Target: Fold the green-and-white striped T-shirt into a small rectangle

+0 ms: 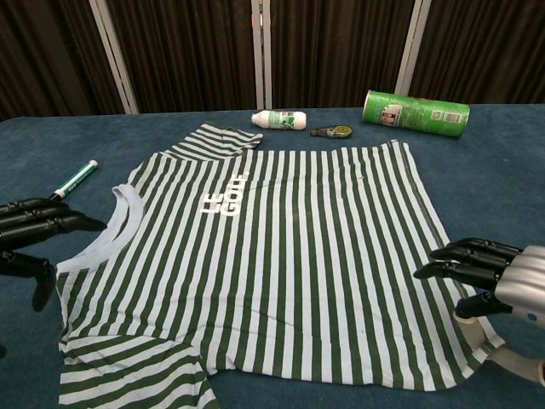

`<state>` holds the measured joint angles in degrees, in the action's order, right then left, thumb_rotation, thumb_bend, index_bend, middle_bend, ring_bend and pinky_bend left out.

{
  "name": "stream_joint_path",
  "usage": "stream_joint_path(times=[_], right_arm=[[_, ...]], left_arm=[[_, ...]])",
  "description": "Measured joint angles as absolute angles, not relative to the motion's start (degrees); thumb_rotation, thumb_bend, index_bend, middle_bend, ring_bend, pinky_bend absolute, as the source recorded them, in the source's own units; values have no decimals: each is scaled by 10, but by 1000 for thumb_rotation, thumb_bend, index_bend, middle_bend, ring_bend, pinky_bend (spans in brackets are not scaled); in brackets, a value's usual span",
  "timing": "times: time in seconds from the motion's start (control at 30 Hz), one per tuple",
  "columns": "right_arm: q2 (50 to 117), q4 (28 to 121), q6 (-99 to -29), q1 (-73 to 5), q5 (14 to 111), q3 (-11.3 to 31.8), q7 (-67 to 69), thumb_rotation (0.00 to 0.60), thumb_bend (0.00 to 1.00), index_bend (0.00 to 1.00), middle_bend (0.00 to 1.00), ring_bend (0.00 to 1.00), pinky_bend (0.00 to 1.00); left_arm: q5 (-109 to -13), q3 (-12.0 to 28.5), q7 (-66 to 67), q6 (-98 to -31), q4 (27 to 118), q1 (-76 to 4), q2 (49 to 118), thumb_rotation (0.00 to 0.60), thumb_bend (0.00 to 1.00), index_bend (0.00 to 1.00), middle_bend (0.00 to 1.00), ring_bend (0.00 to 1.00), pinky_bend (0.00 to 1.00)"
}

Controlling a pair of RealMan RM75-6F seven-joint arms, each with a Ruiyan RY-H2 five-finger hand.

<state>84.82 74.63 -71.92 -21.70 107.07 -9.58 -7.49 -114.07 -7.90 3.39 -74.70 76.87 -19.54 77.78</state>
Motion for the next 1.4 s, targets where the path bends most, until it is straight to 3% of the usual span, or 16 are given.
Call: stream_joint_path(times=[0.47,0.7,1.4], right_arm=[[845,752,-724,-217,1070,-97,-82,600,386,755,110,0,0],[846,750,-725,-215,1069,-98,-84,600,385,756,114,0,0],[842,752,-727,-219,1067,-98,-81,600,386,760,118,0,0]], left_arm=[[-1164,-108,-16,-814,623,-189,840,600,46,515,0,0,0],[-1171,-119,-25,-808,579,-196,875,600,35,515,0,0,0],[-1138,-122,-41,-779,548,-230,932,600,58,506,0,0,0]])
